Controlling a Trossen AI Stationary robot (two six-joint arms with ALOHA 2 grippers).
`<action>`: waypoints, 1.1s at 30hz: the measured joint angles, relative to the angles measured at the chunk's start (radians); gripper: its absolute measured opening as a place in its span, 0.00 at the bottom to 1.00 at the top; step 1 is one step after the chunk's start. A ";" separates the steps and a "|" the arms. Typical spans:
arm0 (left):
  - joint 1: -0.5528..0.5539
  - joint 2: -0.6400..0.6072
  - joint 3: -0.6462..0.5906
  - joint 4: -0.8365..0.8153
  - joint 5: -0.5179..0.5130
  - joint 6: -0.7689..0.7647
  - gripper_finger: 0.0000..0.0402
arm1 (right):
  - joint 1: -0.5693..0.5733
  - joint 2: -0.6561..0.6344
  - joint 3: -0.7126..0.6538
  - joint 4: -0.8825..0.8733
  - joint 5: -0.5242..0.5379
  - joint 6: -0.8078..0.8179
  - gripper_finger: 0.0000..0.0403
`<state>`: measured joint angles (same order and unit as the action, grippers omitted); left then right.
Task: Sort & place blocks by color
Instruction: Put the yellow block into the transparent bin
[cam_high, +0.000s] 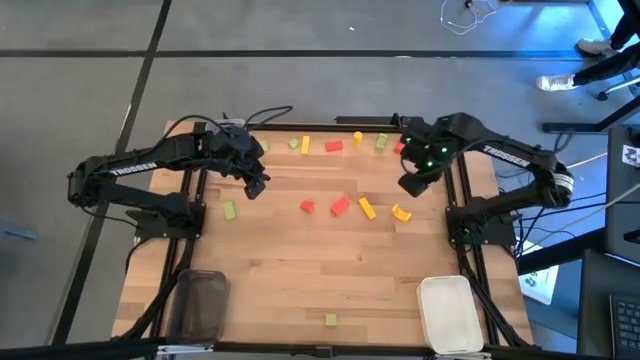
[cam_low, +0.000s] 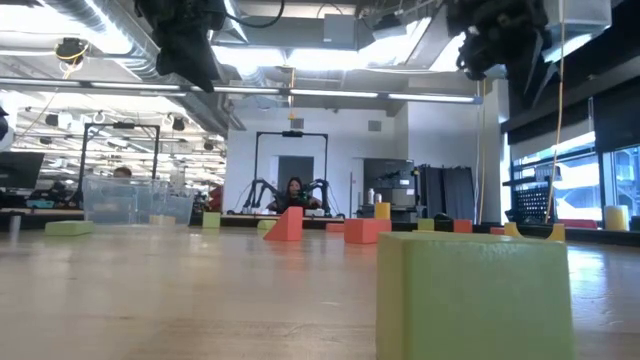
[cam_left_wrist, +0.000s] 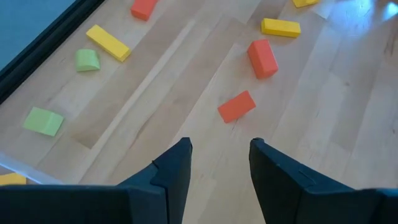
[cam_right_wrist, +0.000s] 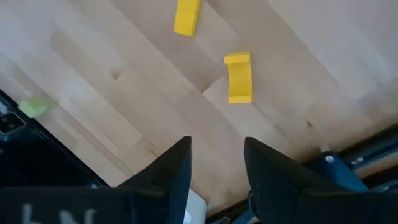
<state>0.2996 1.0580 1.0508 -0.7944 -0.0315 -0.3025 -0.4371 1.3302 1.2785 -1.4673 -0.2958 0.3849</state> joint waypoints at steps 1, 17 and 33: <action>0.000 0.000 0.000 0.000 0.000 0.001 0.37 | 0.015 0.018 0.000 0.011 0.005 0.001 0.36; 0.000 0.000 0.000 0.000 0.000 0.025 0.37 | 0.165 0.238 0.000 0.027 0.024 -0.180 0.36; 0.000 0.000 0.000 0.001 0.055 0.048 0.37 | 0.301 0.247 -0.186 0.057 0.010 -0.802 0.36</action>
<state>0.2993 1.0580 1.0508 -0.7931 0.0232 -0.2547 -0.1359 1.5776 1.0929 -1.4098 -0.2861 -0.4176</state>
